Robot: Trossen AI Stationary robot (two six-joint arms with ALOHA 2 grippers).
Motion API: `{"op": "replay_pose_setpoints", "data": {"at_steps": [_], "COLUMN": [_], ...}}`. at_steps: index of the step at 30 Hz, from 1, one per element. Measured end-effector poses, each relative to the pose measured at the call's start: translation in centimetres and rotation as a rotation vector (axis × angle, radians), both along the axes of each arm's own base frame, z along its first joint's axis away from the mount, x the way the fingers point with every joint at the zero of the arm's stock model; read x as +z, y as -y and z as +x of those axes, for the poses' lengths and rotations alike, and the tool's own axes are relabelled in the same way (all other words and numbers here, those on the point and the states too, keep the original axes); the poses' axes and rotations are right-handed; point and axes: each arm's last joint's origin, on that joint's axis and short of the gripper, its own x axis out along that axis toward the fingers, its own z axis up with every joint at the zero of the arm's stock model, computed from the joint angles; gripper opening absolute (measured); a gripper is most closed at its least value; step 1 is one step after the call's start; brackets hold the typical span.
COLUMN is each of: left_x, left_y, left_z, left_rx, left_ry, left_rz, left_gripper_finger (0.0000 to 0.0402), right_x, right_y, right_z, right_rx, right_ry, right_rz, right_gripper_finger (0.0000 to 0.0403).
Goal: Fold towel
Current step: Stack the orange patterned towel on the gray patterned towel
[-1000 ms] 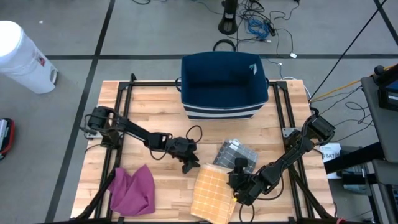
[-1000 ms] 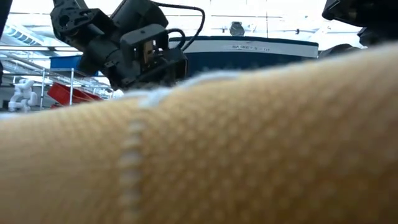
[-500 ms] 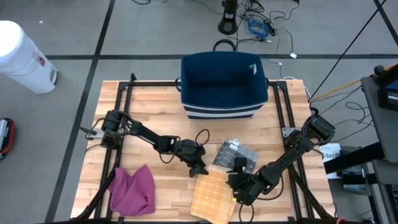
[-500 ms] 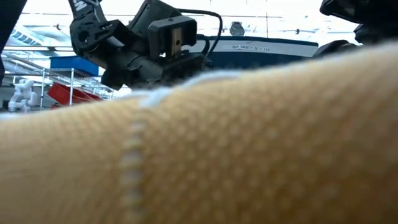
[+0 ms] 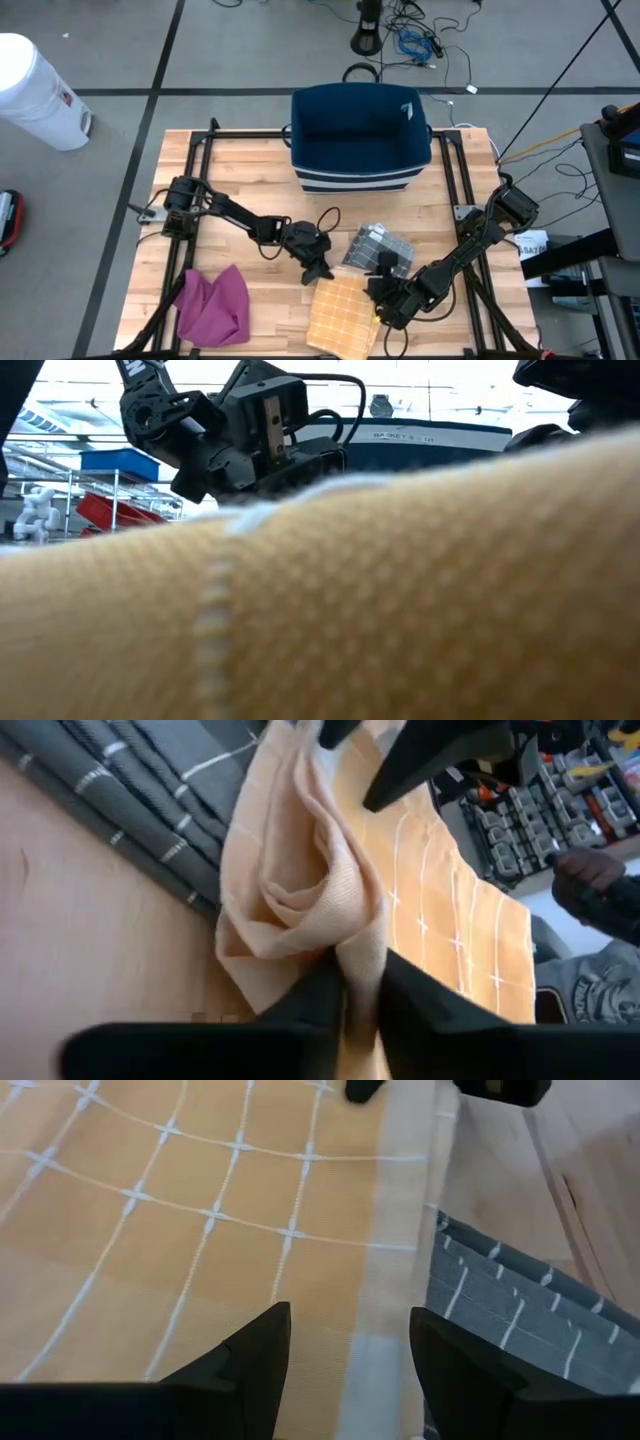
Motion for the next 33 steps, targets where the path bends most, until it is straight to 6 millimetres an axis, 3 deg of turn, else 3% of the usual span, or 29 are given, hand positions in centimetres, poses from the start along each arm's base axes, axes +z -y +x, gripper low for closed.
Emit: {"op": "replay_pose_setpoints", "data": {"at_steps": [3,10,14,20,25,33], "left_x": [0.1,0.8,1.6,2.7,3.4,5.5], "left_y": [0.0,0.4,0.7,2.4,3.4,5.2], "left_z": [0.1,0.5,1.3,2.1,2.5,3.2], "left_rx": [-0.014,-0.090,-0.165,-0.364,-0.462,-0.538], "left_ry": [0.029,0.144,0.225,0.316,0.278,0.278], "left_rz": [0.022,0.121,0.232,0.475,0.675,0.936], "left_gripper_finger": [0.0013,0.0006,0.0005,0.0004,0.0003,0.0003], "right_x": [0.0,-0.5,-0.5,-0.3,0.0,-0.2], "right_y": [0.1,0.8,0.2,-0.7,-1.2,-0.1], "right_z": [-0.1,-0.9,-1.4,-1.7,-1.2,-1.3], "right_rx": [-0.019,-0.218,-0.265,-0.238,-0.161,-0.182], "right_ry": [-0.003,-0.033,-0.014,0.012,0.048,0.024], "right_rz": [0.008,0.083,0.144,0.179,0.170,0.057], "right_gripper_finger": [0.0192,0.0192,0.0192,0.0192,0.0192,0.0192]}}
